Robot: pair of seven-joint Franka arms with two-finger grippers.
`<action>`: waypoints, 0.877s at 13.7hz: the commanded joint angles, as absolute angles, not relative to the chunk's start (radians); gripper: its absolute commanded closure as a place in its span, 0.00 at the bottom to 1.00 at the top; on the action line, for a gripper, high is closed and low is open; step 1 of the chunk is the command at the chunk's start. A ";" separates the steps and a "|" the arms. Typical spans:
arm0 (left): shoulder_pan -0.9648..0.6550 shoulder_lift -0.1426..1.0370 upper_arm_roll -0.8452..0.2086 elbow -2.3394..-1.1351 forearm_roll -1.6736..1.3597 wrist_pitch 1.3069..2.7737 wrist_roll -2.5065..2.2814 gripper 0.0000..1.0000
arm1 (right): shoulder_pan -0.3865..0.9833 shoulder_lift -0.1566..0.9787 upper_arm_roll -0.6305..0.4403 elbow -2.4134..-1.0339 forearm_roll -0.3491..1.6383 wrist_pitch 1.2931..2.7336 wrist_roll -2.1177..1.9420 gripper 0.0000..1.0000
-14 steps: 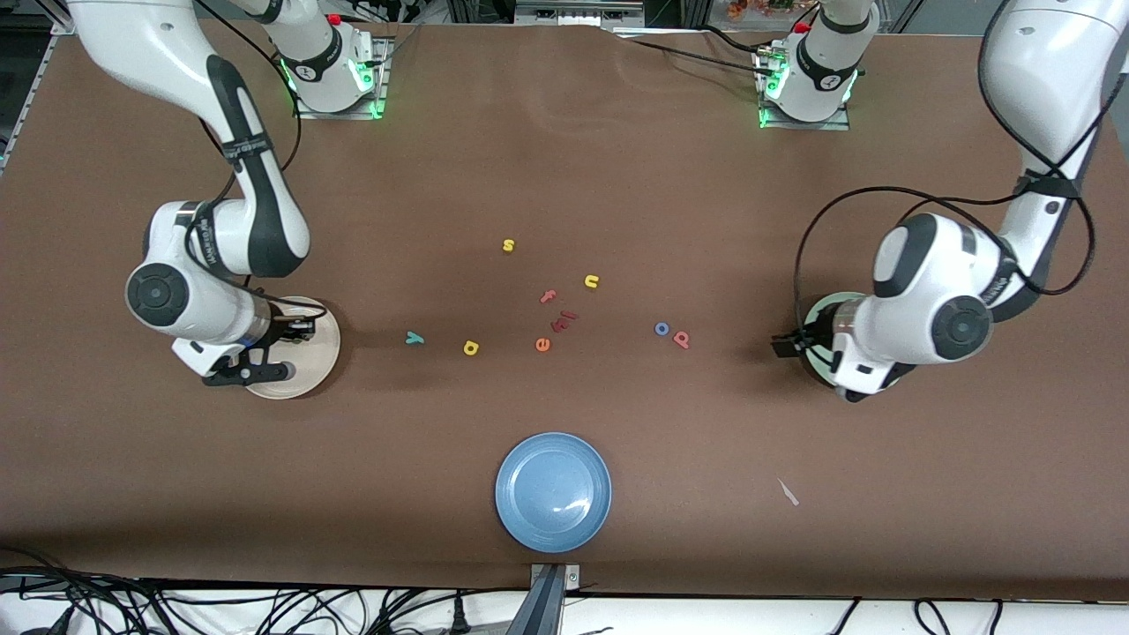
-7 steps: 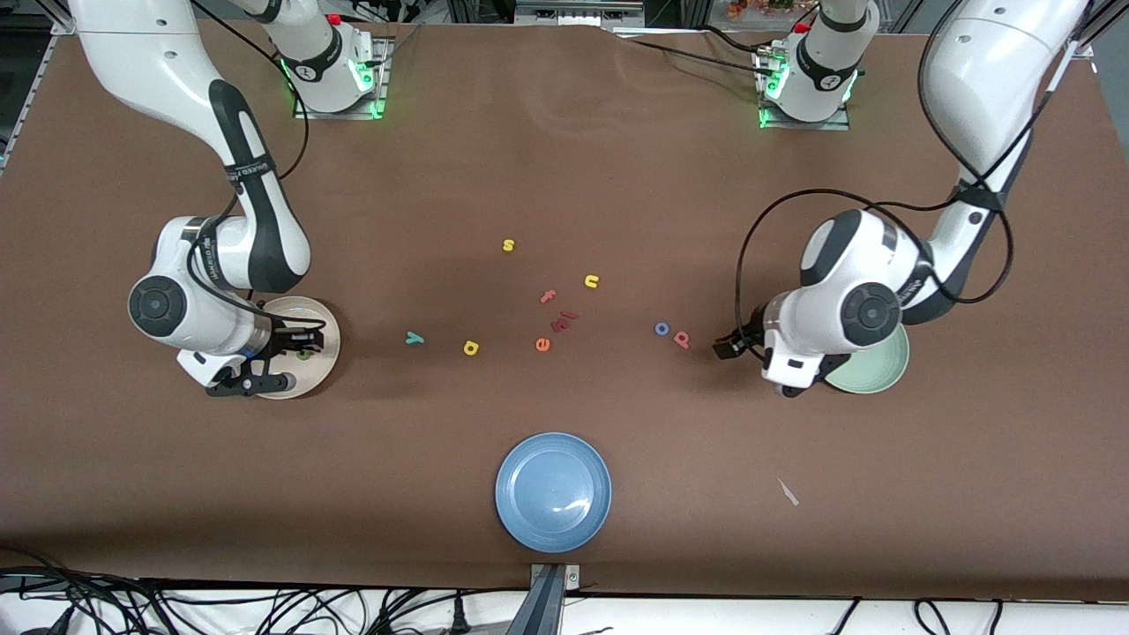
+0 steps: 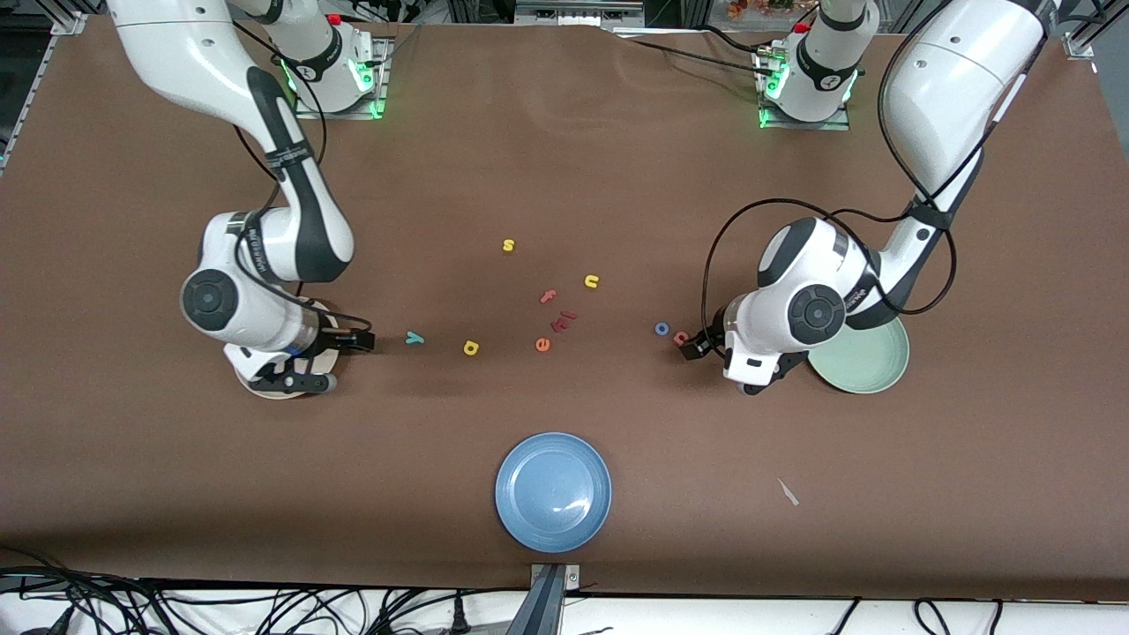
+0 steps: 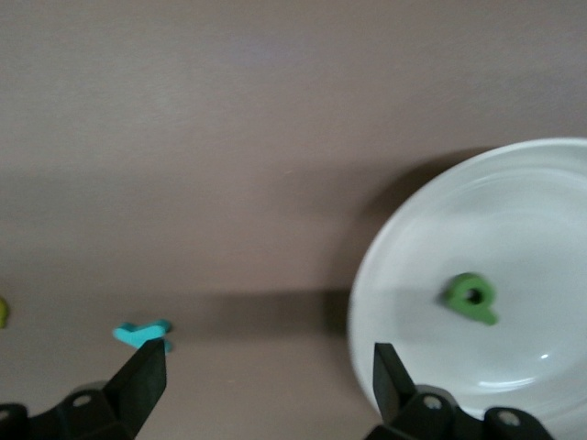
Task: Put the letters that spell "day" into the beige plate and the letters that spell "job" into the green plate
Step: 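Grasp the cyan y with the right gripper while the left gripper grasps pink d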
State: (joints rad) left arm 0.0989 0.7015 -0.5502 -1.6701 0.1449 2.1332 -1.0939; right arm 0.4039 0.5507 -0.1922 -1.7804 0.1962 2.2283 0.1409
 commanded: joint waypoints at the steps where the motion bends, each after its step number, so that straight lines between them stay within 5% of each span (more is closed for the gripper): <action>1: 0.063 0.745 -0.541 -1.646 0.208 2.157 -1.170 0.00 | 0.443 0.583 -0.198 -1.752 0.230 2.227 0.205 0.00; 4: 0.051 0.761 -0.541 -1.647 0.236 2.158 -1.227 0.02 | 0.479 0.607 -0.198 -1.755 0.270 2.258 0.233 0.00; 9: 0.051 0.776 -0.538 -1.664 0.242 2.212 -1.342 0.30 | 0.532 0.670 -0.198 -1.755 0.272 2.339 0.295 0.00; 12: 0.040 0.795 -0.534 -1.664 0.291 2.241 -1.382 0.31 | 0.540 0.680 -0.198 -1.756 0.272 2.339 0.295 0.01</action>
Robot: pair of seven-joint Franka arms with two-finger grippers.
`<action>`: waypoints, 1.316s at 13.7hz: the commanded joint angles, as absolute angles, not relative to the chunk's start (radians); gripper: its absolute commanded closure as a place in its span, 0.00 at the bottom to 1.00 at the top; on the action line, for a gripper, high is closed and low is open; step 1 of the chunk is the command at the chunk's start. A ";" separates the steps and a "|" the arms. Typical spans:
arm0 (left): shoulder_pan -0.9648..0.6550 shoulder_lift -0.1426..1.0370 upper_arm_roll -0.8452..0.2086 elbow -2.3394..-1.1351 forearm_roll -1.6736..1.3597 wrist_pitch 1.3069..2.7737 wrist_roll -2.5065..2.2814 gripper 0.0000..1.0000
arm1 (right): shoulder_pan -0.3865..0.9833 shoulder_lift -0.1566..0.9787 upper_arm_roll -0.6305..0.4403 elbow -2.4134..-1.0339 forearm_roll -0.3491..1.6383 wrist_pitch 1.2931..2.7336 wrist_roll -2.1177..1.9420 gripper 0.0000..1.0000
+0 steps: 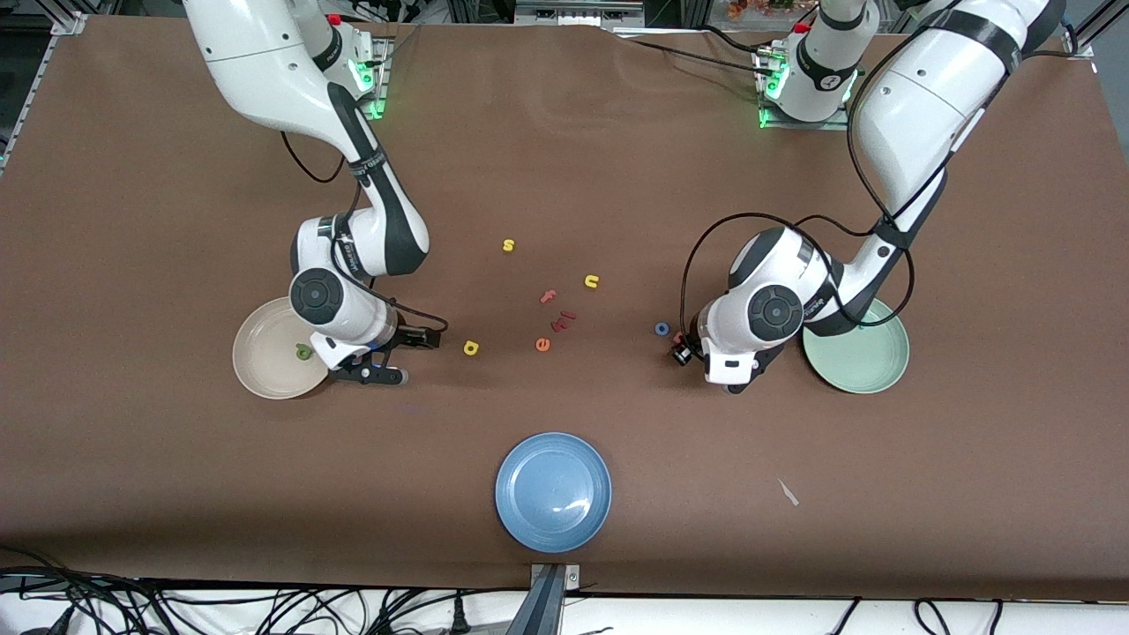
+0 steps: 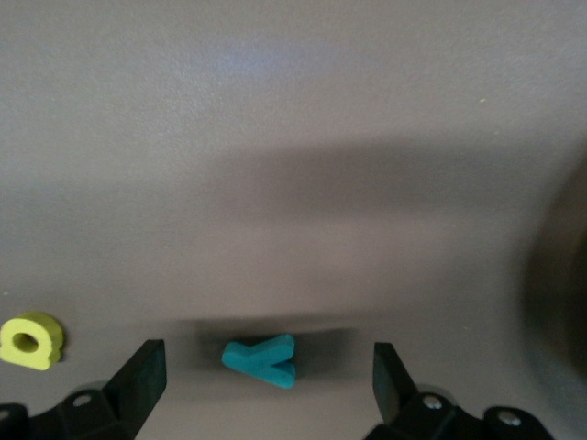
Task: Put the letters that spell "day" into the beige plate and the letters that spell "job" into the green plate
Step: 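Grasp the cyan y with the right gripper while the left gripper grasps pink d, then drop the cyan y in the beige plate while the left gripper drops pink d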
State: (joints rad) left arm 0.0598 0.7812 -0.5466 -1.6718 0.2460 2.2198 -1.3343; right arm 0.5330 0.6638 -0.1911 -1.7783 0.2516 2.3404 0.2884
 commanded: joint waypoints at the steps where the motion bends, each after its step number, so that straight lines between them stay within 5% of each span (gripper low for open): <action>1: 0.038 0.796 -0.534 -1.666 0.305 2.243 -1.396 0.31 | 0.543 0.684 -0.198 -1.756 0.272 2.339 0.295 0.01; 8: 0.023 0.818 -0.523 -1.667 0.307 2.275 -1.474 0.45 | 0.552 0.692 -0.198 -1.756 0.272 2.342 0.293 0.22; 14: 0.028 0.815 -0.523 -1.672 0.307 2.270 -1.477 0.85 | 0.554 0.695 -0.198 -1.756 0.272 2.341 0.284 0.46; 18: 0.078 0.746 -0.531 -1.666 0.304 2.223 -1.401 0.85 | 0.554 0.696 -0.198 -1.756 0.273 2.341 0.282 0.54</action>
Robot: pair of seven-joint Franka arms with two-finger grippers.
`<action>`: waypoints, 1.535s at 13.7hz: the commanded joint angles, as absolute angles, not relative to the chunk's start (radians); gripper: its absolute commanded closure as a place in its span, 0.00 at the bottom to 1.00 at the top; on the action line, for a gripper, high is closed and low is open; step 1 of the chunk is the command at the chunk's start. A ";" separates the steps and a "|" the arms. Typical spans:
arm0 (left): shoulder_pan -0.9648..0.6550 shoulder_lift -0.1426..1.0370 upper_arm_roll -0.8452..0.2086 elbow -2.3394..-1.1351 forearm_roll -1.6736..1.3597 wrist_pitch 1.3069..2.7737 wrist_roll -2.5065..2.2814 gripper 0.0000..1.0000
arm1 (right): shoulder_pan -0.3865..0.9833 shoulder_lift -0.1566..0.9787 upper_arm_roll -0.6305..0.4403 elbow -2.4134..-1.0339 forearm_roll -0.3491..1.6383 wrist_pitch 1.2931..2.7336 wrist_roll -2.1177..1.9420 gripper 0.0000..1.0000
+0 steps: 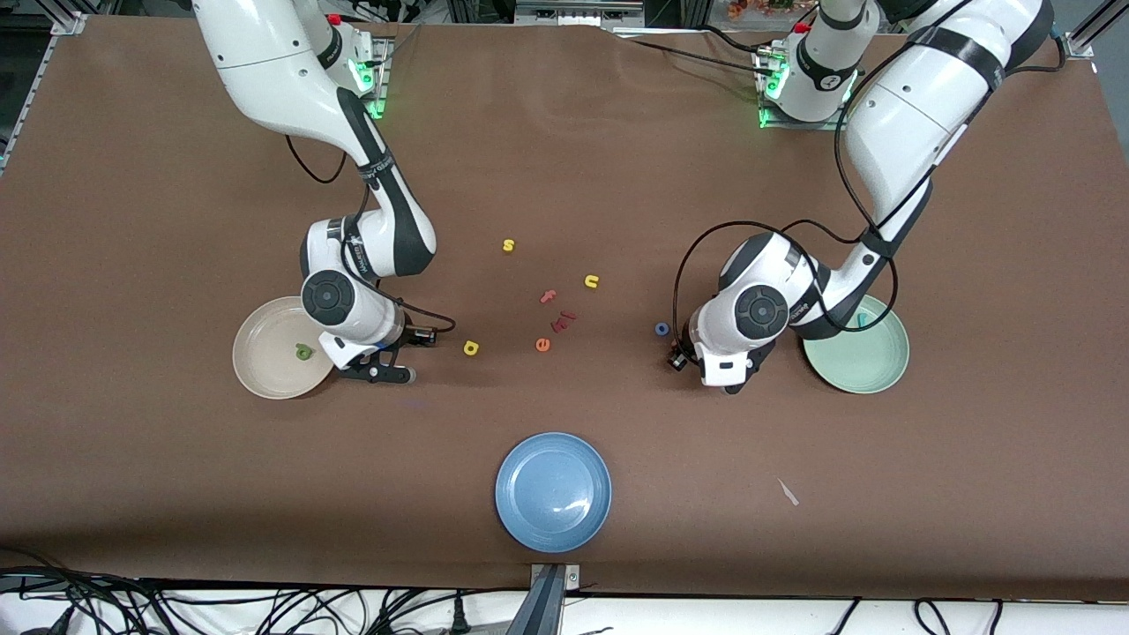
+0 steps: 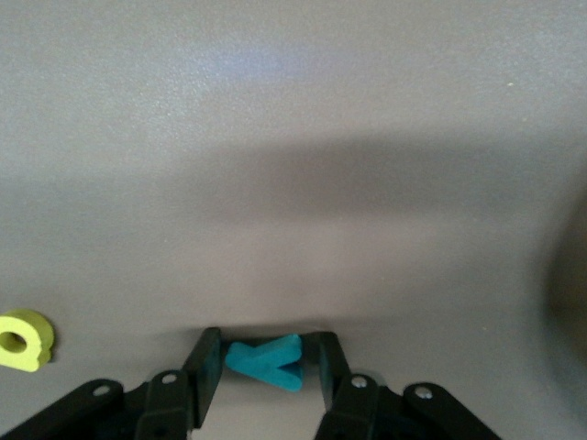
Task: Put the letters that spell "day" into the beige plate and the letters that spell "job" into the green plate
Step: 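Drop the cyan y in the beige plate while the left gripper drops pink d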
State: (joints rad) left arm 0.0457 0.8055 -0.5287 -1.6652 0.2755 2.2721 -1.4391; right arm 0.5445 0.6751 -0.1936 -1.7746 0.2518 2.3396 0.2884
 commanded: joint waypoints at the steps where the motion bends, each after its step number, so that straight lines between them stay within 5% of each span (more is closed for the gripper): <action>1: 0.104 0.715 -0.537 -1.658 0.293 2.160 -1.355 0.85 | 0.554 0.696 -0.198 -1.755 0.273 2.341 0.284 0.57; 7: 0.342 0.627 -0.560 -1.658 0.245 1.879 -0.877 0.85 | 0.554 0.696 -0.198 -1.752 0.272 2.341 0.282 0.69; 14: 0.463 0.707 -0.551 -1.706 0.357 1.871 -0.666 0.80 | 0.493 0.692 -0.206 -1.579 0.267 2.107 0.273 0.73; 15: 0.481 0.709 -0.551 -1.716 0.365 1.874 -0.666 0.70 | 0.465 0.690 -0.207 -1.559 0.258 2.086 0.268 0.73; 17: 0.491 0.707 -0.552 -1.715 0.362 1.875 -0.667 0.13 | 0.414 0.686 -0.207 -1.551 0.241 2.077 0.232 0.73; 18: 0.488 0.703 -0.557 -1.706 0.350 1.871 -0.670 0.00 | 0.391 0.683 -0.210 -1.549 0.238 2.062 0.200 0.73; 21: 0.482 0.666 -0.648 -1.695 0.290 1.861 -0.733 0.00 | 0.350 0.683 -0.267 -1.552 0.227 2.002 0.034 0.73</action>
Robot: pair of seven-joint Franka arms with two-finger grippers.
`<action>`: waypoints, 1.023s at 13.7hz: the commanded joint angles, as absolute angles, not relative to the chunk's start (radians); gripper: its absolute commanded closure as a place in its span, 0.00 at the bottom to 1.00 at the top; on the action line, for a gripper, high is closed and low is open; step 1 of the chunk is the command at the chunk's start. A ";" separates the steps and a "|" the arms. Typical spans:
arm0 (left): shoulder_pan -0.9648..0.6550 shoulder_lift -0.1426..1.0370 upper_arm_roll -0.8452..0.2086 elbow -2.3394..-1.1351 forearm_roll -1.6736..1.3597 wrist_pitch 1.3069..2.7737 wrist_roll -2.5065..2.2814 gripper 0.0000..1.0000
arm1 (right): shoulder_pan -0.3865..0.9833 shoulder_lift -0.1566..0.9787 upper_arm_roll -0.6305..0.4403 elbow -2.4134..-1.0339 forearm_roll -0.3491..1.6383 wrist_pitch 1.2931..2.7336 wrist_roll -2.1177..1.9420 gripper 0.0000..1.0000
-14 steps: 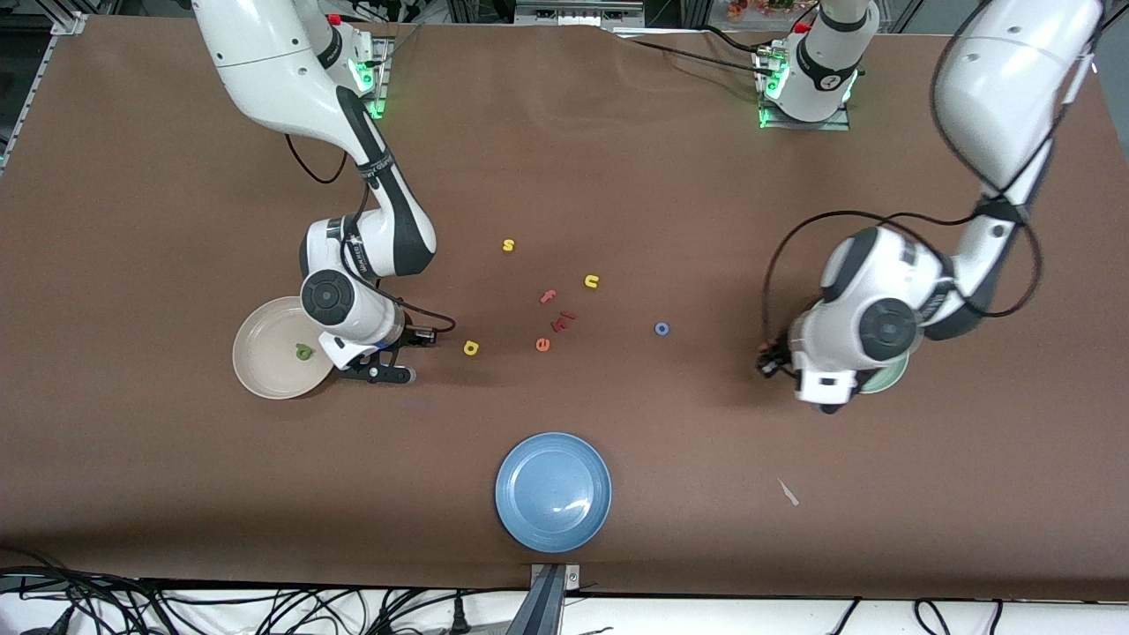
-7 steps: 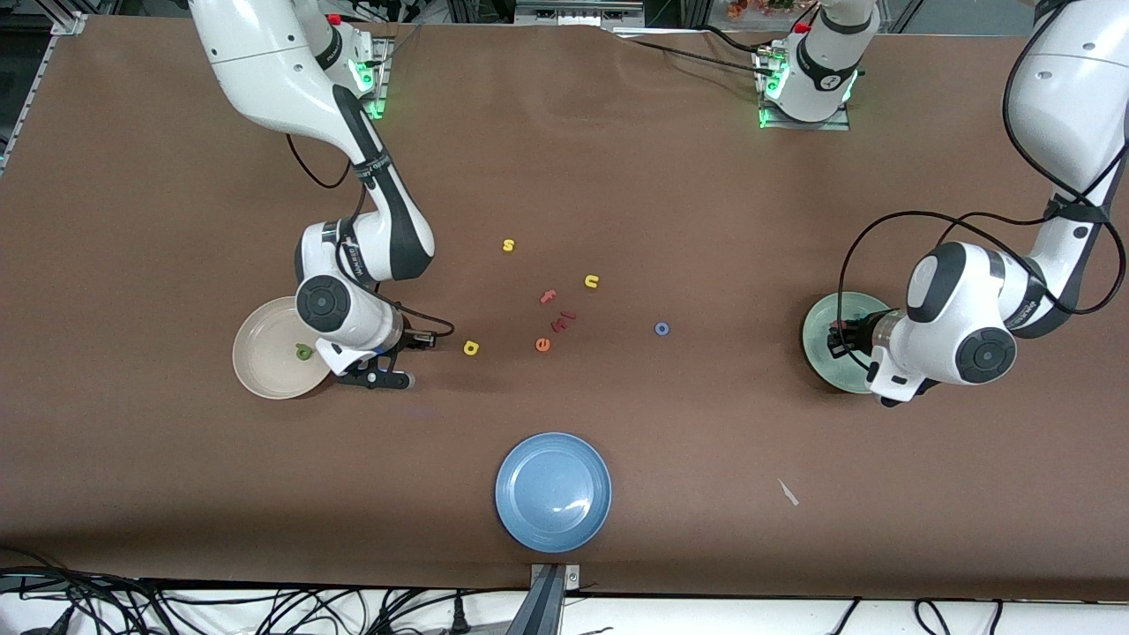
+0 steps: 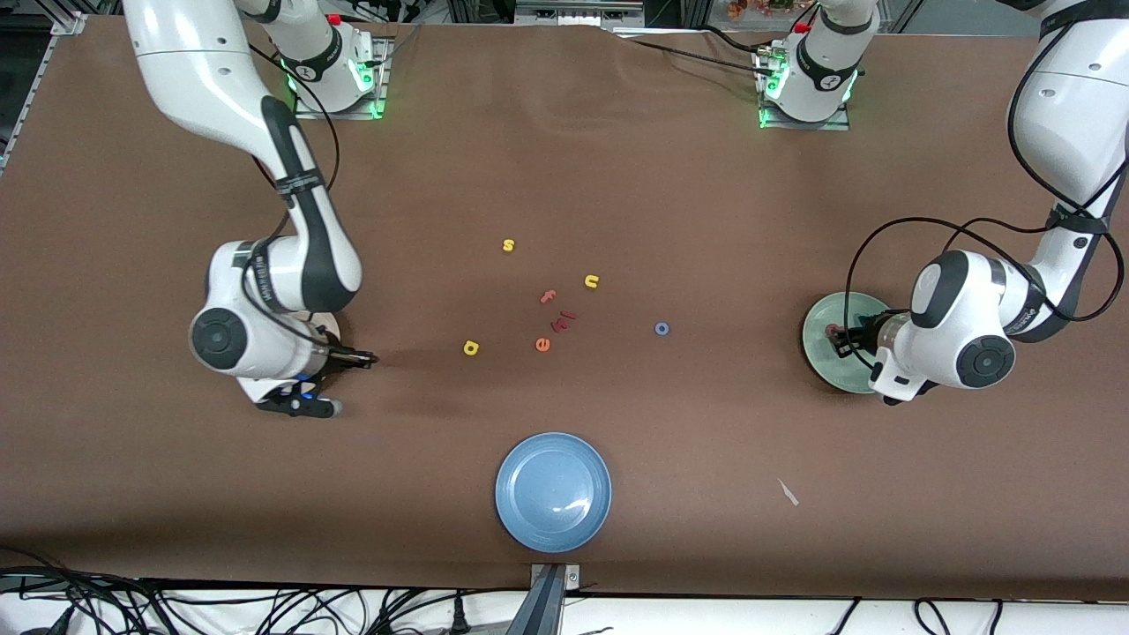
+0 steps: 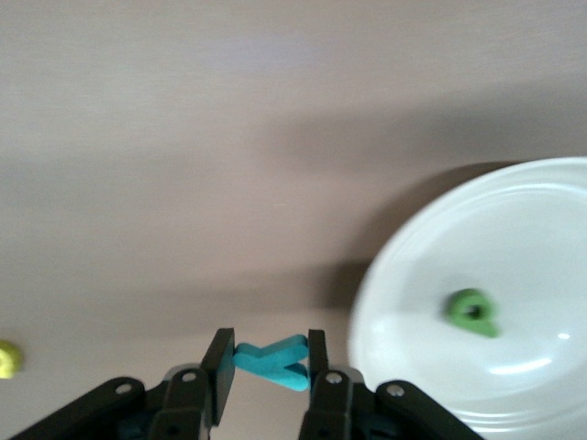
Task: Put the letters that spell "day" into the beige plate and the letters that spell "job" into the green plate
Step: 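Drop the cyan y in the beige plate while the left gripper drops pink d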
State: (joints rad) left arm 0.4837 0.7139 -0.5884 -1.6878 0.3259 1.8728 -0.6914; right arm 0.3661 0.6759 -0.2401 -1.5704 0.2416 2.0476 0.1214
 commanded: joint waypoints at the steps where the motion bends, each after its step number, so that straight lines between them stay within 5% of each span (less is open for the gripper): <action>1: 0.480 0.666 -0.694 -1.694 0.276 1.862 -0.794 0.00 | 0.342 0.683 -0.285 -1.554 0.229 1.976 -0.016 0.73; 5: 0.326 0.692 -0.764 -1.640 0.272 1.951 -1.067 0.00 | 0.324 0.683 -0.307 -1.606 0.233 1.983 -0.158 0.71; 6: 0.293 0.709 -0.764 -1.634 0.272 2.003 -1.154 0.00 | 0.322 0.683 -0.308 -1.612 0.239 1.990 -0.167 0.56; 7: 0.270 0.721 -0.762 -1.634 0.285 2.055 -1.222 0.00 | 0.322 0.683 -0.310 -1.611 0.241 1.987 -0.164 0.01; 12: 0.046 0.765 -0.602 -1.634 0.287 2.187 -1.318 0.00 | 0.362 0.660 -0.299 -1.592 0.244 1.977 -0.031 0.00; 14: -0.017 0.790 -0.546 -1.634 0.287 2.220 -1.341 0.08 | 0.411 0.661 -0.299 -1.579 0.259 1.986 0.056 0.00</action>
State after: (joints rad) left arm 0.0412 0.7662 -0.5951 -1.6593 0.2907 2.2009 -1.3145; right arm 0.3661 0.6761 -0.2987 -1.5827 0.2448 1.9866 -0.0223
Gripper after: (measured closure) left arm 0.018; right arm 0.022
